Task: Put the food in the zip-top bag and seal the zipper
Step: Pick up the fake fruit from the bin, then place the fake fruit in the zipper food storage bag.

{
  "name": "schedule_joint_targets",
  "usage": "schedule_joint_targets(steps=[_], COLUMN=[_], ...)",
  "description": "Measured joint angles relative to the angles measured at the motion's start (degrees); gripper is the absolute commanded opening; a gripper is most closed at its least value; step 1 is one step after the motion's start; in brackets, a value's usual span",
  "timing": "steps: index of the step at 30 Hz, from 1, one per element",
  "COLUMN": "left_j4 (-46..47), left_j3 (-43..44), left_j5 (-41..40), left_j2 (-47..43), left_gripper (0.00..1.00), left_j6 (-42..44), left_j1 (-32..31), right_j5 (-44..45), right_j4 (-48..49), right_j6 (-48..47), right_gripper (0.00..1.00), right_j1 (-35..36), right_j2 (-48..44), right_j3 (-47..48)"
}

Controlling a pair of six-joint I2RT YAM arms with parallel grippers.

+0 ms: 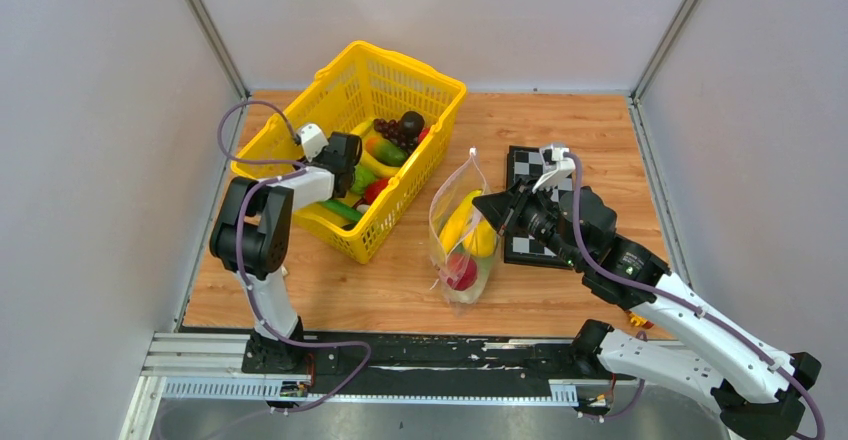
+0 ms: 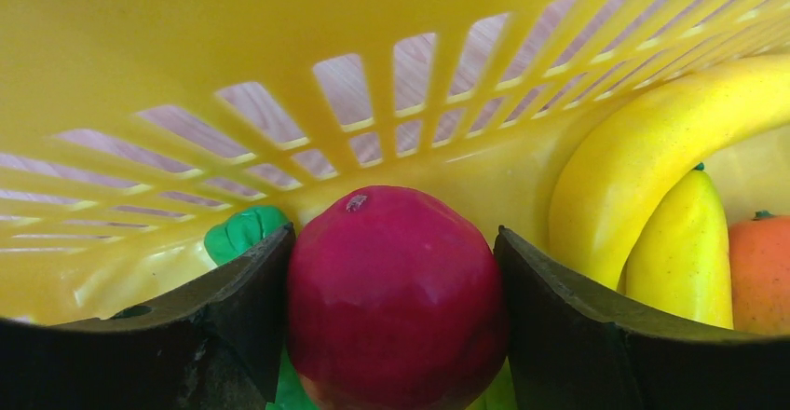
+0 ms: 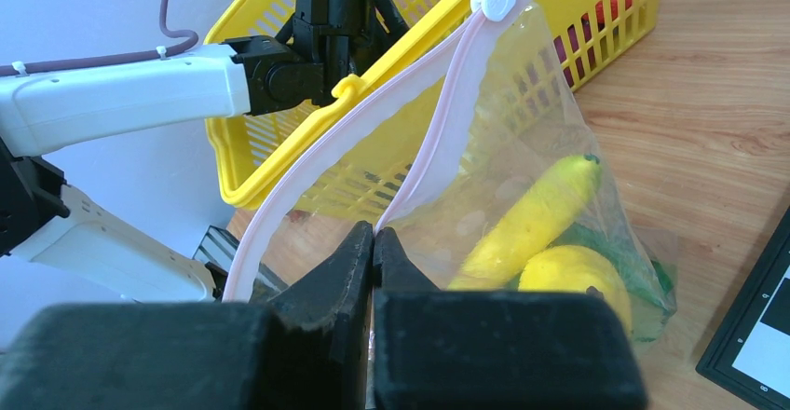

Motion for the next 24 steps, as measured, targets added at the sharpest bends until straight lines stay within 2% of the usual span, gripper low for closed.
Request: schedule_joint_targets(steps=[4,8,12,18,24], left_j4=[1.1,1.4,2.1,2.1,1.2], left_j3=[-1.6,-5.2,-8.9,-9.8,-11.3], left_j5=[1.2,2.6,4.9,11.3,21.7], left_j2=[-1.5,-6.7,-15.0,-26.2,-35.5], left_gripper=[0.46,0.35,0.34,0.33,0.33], left_j6=[0.0,-0.2,0.6,2.2,3.1], left_j1=[0.0,0.0,0.0,0.0,0.0], right_j5=[0.0,0.0,0.0,0.0,0.0], right_j4=[0.0,0.0,0.0,0.0,0.0], right_j6=[0.0,0.0,0.0,0.0,0.0], right_gripper=[0.00,0.00,0.00,0.00,0.00], right_j1=[0.0,0.0,0.0,0.0,0.0], right_j2=[0.1,0.1,0.1,0.1,0.0], right_j3=[0.0,0.0,0.0,0.0,0.0])
